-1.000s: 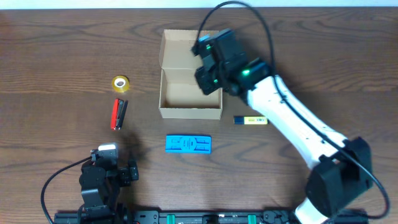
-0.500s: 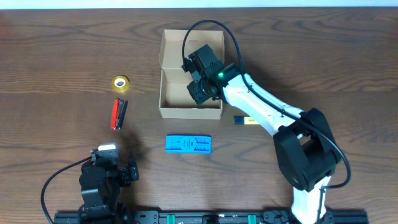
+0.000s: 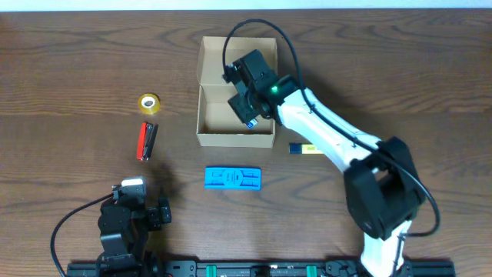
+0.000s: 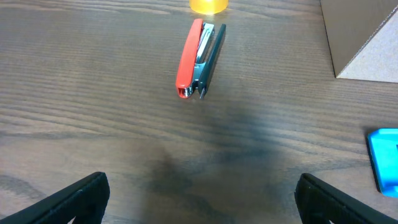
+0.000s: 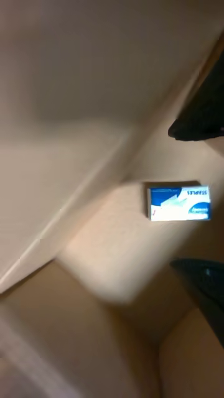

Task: Pack container
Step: 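Carry staple box into the cardboard box and release it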

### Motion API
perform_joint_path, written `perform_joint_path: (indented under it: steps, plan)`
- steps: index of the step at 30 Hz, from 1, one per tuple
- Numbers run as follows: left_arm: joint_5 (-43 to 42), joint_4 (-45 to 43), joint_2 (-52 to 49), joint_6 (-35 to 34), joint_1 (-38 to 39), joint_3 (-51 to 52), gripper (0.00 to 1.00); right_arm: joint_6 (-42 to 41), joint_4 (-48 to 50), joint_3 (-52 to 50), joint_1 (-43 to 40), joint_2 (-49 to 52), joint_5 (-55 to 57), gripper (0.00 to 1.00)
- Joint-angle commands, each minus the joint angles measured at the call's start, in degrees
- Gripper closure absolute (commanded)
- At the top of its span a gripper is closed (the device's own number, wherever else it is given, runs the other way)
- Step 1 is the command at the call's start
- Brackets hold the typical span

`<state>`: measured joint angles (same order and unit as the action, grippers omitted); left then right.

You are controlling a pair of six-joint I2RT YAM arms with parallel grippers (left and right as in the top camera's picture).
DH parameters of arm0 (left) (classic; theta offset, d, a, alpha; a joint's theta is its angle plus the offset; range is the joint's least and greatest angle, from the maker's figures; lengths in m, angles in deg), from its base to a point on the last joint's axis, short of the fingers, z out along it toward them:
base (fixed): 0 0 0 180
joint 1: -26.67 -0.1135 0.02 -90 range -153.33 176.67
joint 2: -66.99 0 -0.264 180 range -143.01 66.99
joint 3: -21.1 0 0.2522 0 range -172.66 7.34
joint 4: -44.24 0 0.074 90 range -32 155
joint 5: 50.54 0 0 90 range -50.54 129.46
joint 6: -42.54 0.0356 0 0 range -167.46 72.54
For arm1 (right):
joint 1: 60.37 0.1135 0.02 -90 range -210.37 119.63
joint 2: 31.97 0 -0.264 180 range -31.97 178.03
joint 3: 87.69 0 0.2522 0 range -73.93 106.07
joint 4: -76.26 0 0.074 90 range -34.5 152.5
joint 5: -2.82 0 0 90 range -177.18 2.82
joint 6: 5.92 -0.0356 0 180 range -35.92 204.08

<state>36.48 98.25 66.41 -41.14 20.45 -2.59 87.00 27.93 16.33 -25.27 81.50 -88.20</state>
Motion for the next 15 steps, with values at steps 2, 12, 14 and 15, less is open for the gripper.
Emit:
perform_joint_path:
  steps: [2,12,14,15]
  plan:
    - [0.26,0.22,0.37,0.96,-0.13,0.72,0.05,1.9,-1.29,2.67,0.46,-9.62,2.82,0.08]
    - [0.26,0.22,0.37,0.96,-0.13,0.72,0.05,5.25,-30.4,2.43,-1.51,-16.02,8.24,0.07]
    - [0.26,0.22,0.37,0.96,-0.13,0.72,0.05,8.13,-34.21,1.2,-2.38,-16.04,8.07,0.07]
    - [0.26,0.22,0.37,0.96,-0.13,0.72,0.05,9.2,-35.3,0.31,-2.86,-16.09,8.04,0.07]
